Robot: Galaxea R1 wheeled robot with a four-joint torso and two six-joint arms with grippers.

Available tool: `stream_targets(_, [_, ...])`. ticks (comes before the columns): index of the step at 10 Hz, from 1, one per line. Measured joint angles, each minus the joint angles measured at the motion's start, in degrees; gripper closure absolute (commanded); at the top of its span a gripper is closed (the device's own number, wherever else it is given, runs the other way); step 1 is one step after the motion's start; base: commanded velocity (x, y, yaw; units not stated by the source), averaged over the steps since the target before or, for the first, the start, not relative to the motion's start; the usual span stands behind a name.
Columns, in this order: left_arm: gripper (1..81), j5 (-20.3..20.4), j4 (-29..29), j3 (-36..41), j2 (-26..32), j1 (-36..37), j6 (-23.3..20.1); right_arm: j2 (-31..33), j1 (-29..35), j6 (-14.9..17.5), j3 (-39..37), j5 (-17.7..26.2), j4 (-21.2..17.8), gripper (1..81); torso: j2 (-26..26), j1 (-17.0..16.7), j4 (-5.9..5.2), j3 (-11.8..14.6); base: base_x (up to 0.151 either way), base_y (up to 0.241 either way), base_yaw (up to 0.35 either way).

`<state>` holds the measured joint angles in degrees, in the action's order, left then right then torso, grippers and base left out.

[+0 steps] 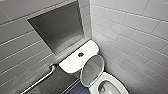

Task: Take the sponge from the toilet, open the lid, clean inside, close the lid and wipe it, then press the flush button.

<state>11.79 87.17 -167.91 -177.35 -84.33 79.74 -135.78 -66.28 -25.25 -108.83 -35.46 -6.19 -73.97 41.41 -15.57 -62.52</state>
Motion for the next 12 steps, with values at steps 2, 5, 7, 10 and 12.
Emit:
stream_targets(2, [1.0,0.0,0.0,0.0,-0.1,0.0,0.0,-0.8,-3.3,0.1,0.1,-4.0,-0.4,81.1,0.0,0.0,0.00,0.0,0.000,0.000,0.000])
stream_targets(5, [1.0,0.0,0.0,0.0,-0.1,0.0,0.0,-1.0,-4.7,0.1,0.9,-4.8,-0.9,81.1,0.0,0.0,0.00,0.0,0.000,0.000,0.000])
stream_targets(7, [1.0,0.0,0.0,0.0,-0.1,0.0,0.0,0.5,-1.1,0.1,1.9,1.2,-0.9,81.1,0.0,0.0,0.00,0.0,0.000,0.000,0.000])
stream_targets(10, [1.0,0.0,0.0,0.0,-0.1,0.0,0.0,1.6,7.4,-0.4,3.8,11.7,-1.5,81.1,0.0,0.0,0.00,0.0,0.000,0.000,0.000])
stream_targets(12, [1.0,0.0,0.0,0.0,-0.1,0.0,0.0,1.2,14.2,-1.0,3.4,17.4,-2.6,81.1,0.0,0.0,0.00,0.0,0.000,0.000,0.000])
